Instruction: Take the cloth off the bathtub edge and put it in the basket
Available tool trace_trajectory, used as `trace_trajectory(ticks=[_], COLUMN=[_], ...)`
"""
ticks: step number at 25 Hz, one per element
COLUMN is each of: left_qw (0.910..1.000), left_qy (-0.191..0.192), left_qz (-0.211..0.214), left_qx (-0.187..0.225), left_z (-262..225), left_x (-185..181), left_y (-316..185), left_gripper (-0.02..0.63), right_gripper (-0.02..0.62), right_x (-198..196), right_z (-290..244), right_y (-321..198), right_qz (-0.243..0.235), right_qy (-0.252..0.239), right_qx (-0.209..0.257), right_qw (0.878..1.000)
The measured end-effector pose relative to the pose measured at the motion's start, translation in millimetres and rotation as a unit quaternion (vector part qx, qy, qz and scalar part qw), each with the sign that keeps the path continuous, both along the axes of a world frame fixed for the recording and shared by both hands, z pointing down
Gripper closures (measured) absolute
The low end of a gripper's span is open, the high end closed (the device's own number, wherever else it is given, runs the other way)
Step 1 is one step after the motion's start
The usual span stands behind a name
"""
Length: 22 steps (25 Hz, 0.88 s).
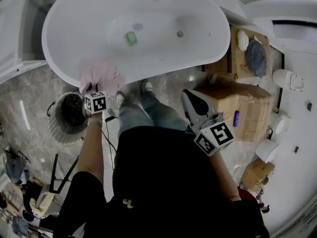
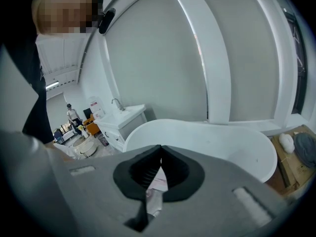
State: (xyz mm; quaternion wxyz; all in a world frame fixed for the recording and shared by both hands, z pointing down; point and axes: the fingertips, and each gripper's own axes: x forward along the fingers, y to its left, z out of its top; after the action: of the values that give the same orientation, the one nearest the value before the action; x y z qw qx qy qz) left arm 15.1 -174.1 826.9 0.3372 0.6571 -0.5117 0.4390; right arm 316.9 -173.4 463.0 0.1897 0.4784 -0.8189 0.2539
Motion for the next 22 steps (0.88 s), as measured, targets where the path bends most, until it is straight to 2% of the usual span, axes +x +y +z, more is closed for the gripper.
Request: trace_trajectory(ticks=[7, 13, 22], left_qw=[0.9997, 0.9992, 0.9986], left_qy=[0.020, 0.029, 0.042], left_qz=[-0.003, -0.014, -0.031], left_qx=[-0.012, -0.024, 0.003], left_z=[-15.5, -27.5, -85.3], left_x=[0.6, -1.3, 7.1], left_y=[3.4, 11.1, 16.1], left_gripper=[0.579, 0.584, 0.584], right_gripper=[0.598, 0.598, 0.598], right_x=[-1.2, -2.6, 1.5], right_z=[-2.9, -7.3, -19.2], right_y=[-2.4, -5.8, -15.3], right_qz=[-0.010, -0.021, -0.037], right_qy=[-0.015, -0.022, -0.042], right_qx=[0.004, 0.011, 0.026], right_qw=[1.000, 0.999, 0.998])
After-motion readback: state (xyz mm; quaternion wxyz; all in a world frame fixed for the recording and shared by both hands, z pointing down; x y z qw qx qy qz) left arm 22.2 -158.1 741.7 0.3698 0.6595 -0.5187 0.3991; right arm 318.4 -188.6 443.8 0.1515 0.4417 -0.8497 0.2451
